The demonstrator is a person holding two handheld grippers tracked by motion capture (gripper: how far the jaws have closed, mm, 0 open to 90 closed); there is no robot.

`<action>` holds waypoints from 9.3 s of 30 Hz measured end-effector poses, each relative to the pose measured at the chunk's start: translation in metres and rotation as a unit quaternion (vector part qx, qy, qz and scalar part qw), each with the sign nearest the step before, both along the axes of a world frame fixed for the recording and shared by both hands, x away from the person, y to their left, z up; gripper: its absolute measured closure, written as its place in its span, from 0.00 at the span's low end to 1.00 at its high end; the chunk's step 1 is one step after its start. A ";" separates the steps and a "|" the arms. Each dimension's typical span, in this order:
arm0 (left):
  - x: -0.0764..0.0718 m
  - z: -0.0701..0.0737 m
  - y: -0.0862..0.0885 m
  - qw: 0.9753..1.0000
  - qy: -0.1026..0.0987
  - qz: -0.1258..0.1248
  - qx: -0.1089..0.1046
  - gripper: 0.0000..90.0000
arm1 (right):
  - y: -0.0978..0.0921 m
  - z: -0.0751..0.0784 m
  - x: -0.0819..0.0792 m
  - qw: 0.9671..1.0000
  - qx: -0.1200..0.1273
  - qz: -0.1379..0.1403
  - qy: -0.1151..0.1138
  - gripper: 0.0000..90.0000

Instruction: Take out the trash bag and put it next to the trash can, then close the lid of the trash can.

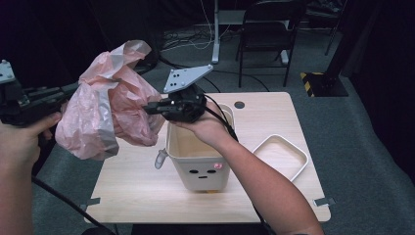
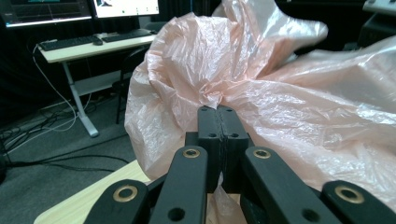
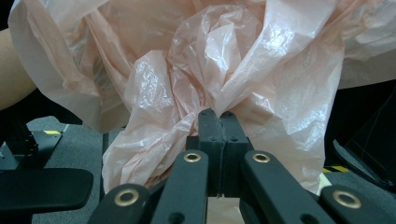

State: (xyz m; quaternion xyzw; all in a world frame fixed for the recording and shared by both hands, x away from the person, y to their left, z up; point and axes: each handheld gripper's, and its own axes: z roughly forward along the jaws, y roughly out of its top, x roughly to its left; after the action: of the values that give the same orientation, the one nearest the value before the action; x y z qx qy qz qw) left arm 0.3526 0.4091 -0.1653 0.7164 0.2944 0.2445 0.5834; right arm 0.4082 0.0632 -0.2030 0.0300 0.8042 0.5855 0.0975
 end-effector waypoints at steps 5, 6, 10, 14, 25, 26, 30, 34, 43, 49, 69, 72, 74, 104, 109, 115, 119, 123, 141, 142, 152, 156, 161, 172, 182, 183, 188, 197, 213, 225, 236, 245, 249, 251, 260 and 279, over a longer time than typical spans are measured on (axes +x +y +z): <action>0.005 -0.002 -0.002 1.000 0.006 -0.007 -0.005 1.00 | -0.003 -0.001 0.000 1.000 -0.007 -0.004 0.008 0.95; 0.007 -0.004 -0.003 1.000 0.010 -0.008 -0.008 0.99 | -0.004 -0.001 0.000 1.000 -0.010 -0.006 0.006 0.93; 0.019 -0.020 -0.010 0.999 0.030 -0.027 -0.006 0.99 | -0.012 -0.001 -0.002 1.000 -0.008 -0.019 0.003 0.87; 0.037 -0.049 -0.026 0.997 0.061 -0.027 0.039 1.00 | -0.019 0.001 -0.003 1.000 -0.003 -0.030 -0.005 0.87; 0.054 -0.093 -0.018 0.997 0.078 -0.002 0.018 0.99 | -0.034 -0.004 -0.008 0.999 -0.002 -0.046 -0.016 0.87; 0.054 -0.095 -0.020 0.997 0.078 -0.004 0.018 0.99 | -0.036 -0.004 -0.009 0.999 -0.001 -0.047 -0.016 0.87; 0.056 -0.104 -0.033 0.996 0.080 -0.012 0.029 0.99 | -0.042 -0.003 -0.015 0.999 -0.003 -0.042 -0.018 0.85; 0.059 -0.114 -0.043 0.996 0.081 -0.015 0.032 0.99 | -0.047 -0.003 -0.021 0.999 -0.008 -0.045 -0.028 0.82; 0.072 -0.137 -0.052 0.996 0.089 -0.006 0.017 0.99 | -0.066 -0.009 -0.030 0.998 0.003 -0.056 -0.032 0.78; 0.084 -0.161 -0.059 0.995 0.095 0.011 0.031 0.99 | -0.082 -0.017 -0.026 0.998 0.008 -0.058 0.002 0.75; 0.094 -0.241 -0.045 0.987 0.140 0.073 0.031 0.96 | -0.127 -0.037 -0.039 0.993 0.013 -0.120 0.006 0.68; 0.094 -0.252 -0.045 0.985 0.148 0.073 0.048 0.96 | -0.130 -0.039 -0.041 0.992 0.013 -0.126 0.009 0.67; 0.092 -0.258 -0.045 0.985 0.148 0.072 0.049 0.96 | -0.133 -0.039 -0.044 0.991 0.015 -0.131 0.007 0.67; 0.064 -0.235 -0.029 0.991 0.109 0.078 -0.001 0.48 | -0.173 -0.052 -0.064 0.977 0.037 -0.210 0.005 0.64; 0.060 -0.230 -0.029 0.991 0.102 0.080 0.007 0.48 | -0.185 -0.057 -0.066 0.972 0.036 -0.231 0.005 0.64; 0.054 -0.221 -0.033 0.993 0.099 0.064 0.003 0.48 | -0.199 -0.064 -0.070 0.967 0.039 -0.254 -0.003 0.61; 0.048 -0.214 -0.036 0.994 0.089 0.058 0.006 0.47 | -0.208 -0.072 -0.072 0.964 0.048 -0.261 -0.002 0.61; 0.045 -0.210 -0.037 0.995 0.081 0.059 0.009 0.47 | -0.215 -0.086 -0.072 0.962 0.043 -0.270 0.004 0.61; 0.042 -0.210 -0.043 0.995 0.069 0.070 0.025 0.47 | -0.240 -0.146 -0.064 0.947 0.040 -0.318 0.029 0.60; 0.042 -0.210 -0.043 0.995 0.070 0.071 0.023 0.47 | -0.242 -0.150 -0.064 0.947 0.040 -0.319 0.032 0.60; 0.043 -0.211 -0.044 0.994 0.074 0.072 0.026 0.47 | -0.256 -0.189 -0.060 0.938 0.032 -0.340 0.059 0.61; 0.042 -0.210 -0.044 0.994 0.073 0.072 0.025 0.47 | -0.258 -0.201 -0.059 0.937 0.026 -0.344 0.059 0.61; 0.041 -0.210 -0.043 0.994 0.072 0.074 0.024 0.47 | -0.261 -0.213 -0.057 0.934 0.021 -0.351 0.063 0.61; 0.041 -0.209 -0.043 0.995 0.067 0.074 0.023 0.48 | -0.261 -0.230 -0.054 0.931 0.005 -0.359 0.065 0.61; 0.041 -0.209 -0.043 0.994 0.071 0.074 0.023 0.47 | -0.266 -0.244 -0.053 0.929 -0.001 -0.365 0.065 0.64; 0.041 -0.210 -0.044 0.994 0.071 0.074 0.024 0.47 | -0.267 -0.246 -0.052 0.928 -0.002 -0.366 0.066 0.64; 0.041 -0.209 -0.044 0.995 0.069 0.072 0.022 0.47 | -0.264 -0.259 -0.047 0.930 -0.020 -0.359 0.074 0.65; 0.040 -0.208 -0.042 0.995 0.066 0.071 0.017 0.47 | -0.258 -0.275 -0.044 0.934 -0.054 -0.342 0.085 0.73; 0.046 -0.209 -0.048 0.995 0.068 0.063 0.025 0.47 | -0.271 -0.288 -0.040 0.927 -0.080 -0.347 0.120 0.83; 0.046 -0.207 -0.040 0.995 0.066 0.073 0.016 0.47 | -0.275 -0.299 -0.033 0.917 -0.111 -0.351 0.152 0.89; 0.044 -0.207 -0.042 0.995 0.066 0.073 0.019 0.47 | -0.270 -0.303 -0.029 0.914 -0.129 -0.347 0.164 0.93; 0.045 -0.208 -0.044 0.995 0.068 0.071 0.024 0.47 | -0.269 -0.305 -0.027 0.913 -0.135 -0.347 0.167 0.92; 0.045 -0.208 -0.045 0.995 0.068 0.069 0.026 0.47 | -0.267 -0.305 -0.026 0.912 -0.141 -0.348 0.167 0.92; 0.045 -0.208 -0.045 0.995 0.069 0.069 0.027 0.47 | -0.267 -0.305 -0.026 0.911 -0.141 -0.349 0.167 0.92; 0.044 -0.208 -0.043 0.995 0.070 0.072 0.025 0.47 | -0.263 -0.306 -0.025 0.910 -0.160 -0.348 0.158 0.92; 0.044 -0.208 -0.041 0.995 0.071 0.074 0.019 0.47 | -0.263 -0.283 -0.039 0.928 -0.122 -0.326 0.133 0.93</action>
State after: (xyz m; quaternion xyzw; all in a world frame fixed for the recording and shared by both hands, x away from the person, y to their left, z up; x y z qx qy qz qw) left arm 0.3961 0.3684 -0.3736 0.7193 0.3823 0.2415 0.5274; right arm 0.3695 -0.1998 -0.4859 0.3565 0.8207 0.4095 0.1780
